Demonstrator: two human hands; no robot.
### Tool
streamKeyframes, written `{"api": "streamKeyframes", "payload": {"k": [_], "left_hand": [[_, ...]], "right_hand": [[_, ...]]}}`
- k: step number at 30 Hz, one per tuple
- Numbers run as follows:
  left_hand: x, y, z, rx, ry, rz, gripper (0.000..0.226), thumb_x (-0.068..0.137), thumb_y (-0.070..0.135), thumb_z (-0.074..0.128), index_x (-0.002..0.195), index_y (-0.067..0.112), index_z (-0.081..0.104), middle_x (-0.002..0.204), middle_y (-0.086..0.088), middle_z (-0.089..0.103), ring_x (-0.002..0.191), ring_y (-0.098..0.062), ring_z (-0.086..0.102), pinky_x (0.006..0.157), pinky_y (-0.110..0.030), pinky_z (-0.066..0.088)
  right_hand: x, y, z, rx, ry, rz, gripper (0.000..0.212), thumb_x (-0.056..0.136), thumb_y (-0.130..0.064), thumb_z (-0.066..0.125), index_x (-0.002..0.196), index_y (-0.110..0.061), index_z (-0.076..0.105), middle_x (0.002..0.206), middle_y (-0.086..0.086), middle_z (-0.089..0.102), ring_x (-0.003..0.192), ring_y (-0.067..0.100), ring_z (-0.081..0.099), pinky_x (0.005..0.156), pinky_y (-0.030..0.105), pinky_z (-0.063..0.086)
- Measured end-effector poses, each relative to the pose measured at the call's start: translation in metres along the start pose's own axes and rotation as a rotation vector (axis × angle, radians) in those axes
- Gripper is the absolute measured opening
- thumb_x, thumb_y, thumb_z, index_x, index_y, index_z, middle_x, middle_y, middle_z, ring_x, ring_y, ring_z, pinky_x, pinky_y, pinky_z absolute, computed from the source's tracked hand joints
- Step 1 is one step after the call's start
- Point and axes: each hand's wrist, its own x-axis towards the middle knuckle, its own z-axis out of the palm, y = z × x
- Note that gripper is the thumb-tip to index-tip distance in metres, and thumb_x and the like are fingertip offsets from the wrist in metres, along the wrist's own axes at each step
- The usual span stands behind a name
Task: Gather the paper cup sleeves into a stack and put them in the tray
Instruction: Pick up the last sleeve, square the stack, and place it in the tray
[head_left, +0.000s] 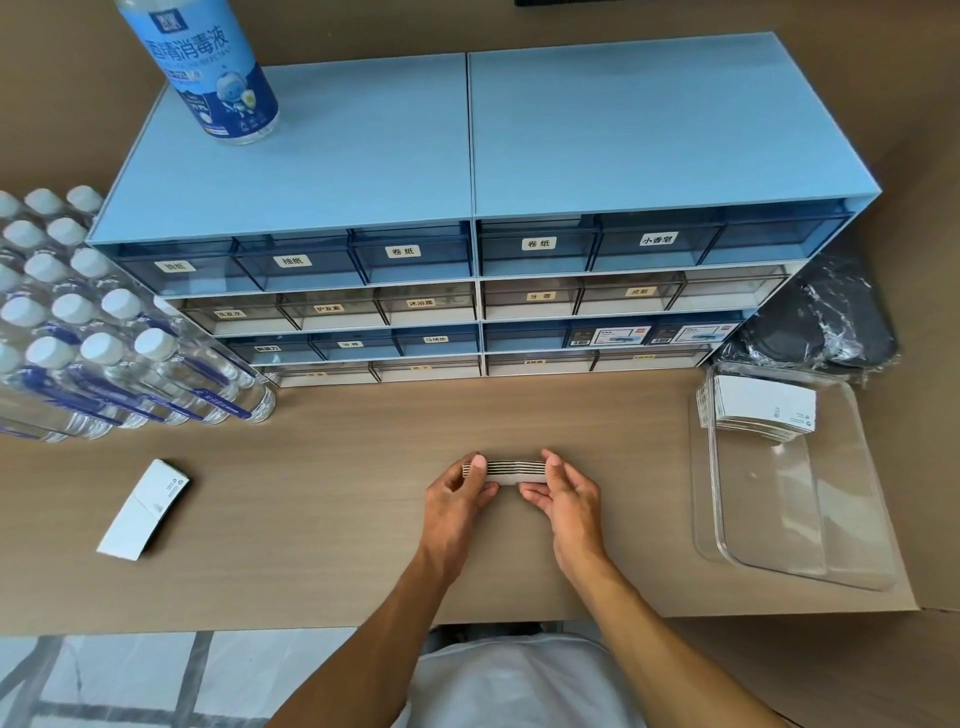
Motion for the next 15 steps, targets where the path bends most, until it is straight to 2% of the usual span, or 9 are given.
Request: {"api": "streamKeyframes", "payload": {"k": [3, 5, 8, 11, 13, 15], "left_hand": [[-0.003, 0.002, -0.007, 0.204, -0.061, 0.052, 0.04, 0.082, 0.011, 0.079, 0.121, 0.014, 0.068, 0.108, -0.013, 0.072, 0.097, -0.018, 0.067, 0.092, -0.033, 0.054], [-0.005, 0.004, -0.009, 0.227, -0.052, 0.073, 0.036, 0.083, 0.001, 0.075, 0.117, 0.009, 0.069, 0.108, -0.014, 0.074, 0.099, -0.024, 0.069, 0.091, -0.035, 0.056], [-0.006, 0.011, -0.006, 0.229, -0.014, 0.082, 0.026, 0.084, 0.002, 0.074, 0.11, 0.005, 0.07, 0.104, -0.017, 0.075, 0.094, -0.029, 0.071, 0.084, -0.039, 0.06], [-0.006, 0.016, -0.002, 0.251, 0.029, 0.104, 0.02, 0.082, 0.004, 0.077, 0.102, 0.005, 0.072, 0.09, -0.004, 0.079, 0.078, -0.011, 0.073, 0.066, -0.019, 0.056], [-0.006, 0.016, 0.0, 0.246, 0.045, 0.093, 0.018, 0.081, 0.006, 0.078, 0.098, 0.006, 0.073, 0.085, -0.002, 0.079, 0.073, -0.008, 0.073, 0.062, -0.017, 0.054], [-0.006, 0.016, 0.0, 0.239, 0.071, 0.066, 0.017, 0.081, 0.01, 0.08, 0.096, 0.008, 0.074, 0.085, -0.004, 0.079, 0.072, -0.011, 0.073, 0.06, -0.02, 0.055]], "right_hand": [[0.001, 0.0, -0.003, 0.028, -0.026, 0.011, 0.03, 0.099, -0.02, 0.053, 0.121, -0.002, 0.062, 0.084, 0.015, 0.069, 0.07, 0.025, 0.069, 0.072, 0.028, 0.062], [0.001, -0.001, -0.006, 0.032, -0.061, 0.005, 0.028, 0.097, -0.016, 0.058, 0.121, -0.002, 0.062, 0.088, 0.01, 0.069, 0.074, 0.026, 0.069, 0.074, 0.028, 0.062], [-0.002, -0.003, -0.012, -0.005, -0.159, -0.024, 0.025, 0.091, -0.005, 0.064, 0.117, -0.007, 0.063, 0.093, 0.009, 0.072, 0.079, 0.021, 0.071, 0.077, 0.028, 0.06], [-0.004, -0.01, -0.016, -0.113, -0.177, -0.085, 0.019, 0.092, 0.002, 0.061, 0.104, -0.011, 0.069, 0.091, 0.009, 0.072, 0.064, 0.011, 0.062, 0.06, 0.023, 0.054], [-0.002, -0.015, -0.018, -0.21, -0.144, -0.118, 0.016, 0.092, -0.003, 0.062, 0.097, -0.016, 0.071, 0.085, 0.001, 0.075, 0.057, 0.004, 0.059, 0.049, 0.02, 0.046], [-0.001, -0.019, -0.019, -0.248, -0.131, -0.142, 0.011, 0.09, -0.008, 0.065, 0.093, -0.016, 0.072, 0.079, -0.006, 0.077, 0.061, -0.001, 0.065, 0.047, 0.015, 0.043]]}}
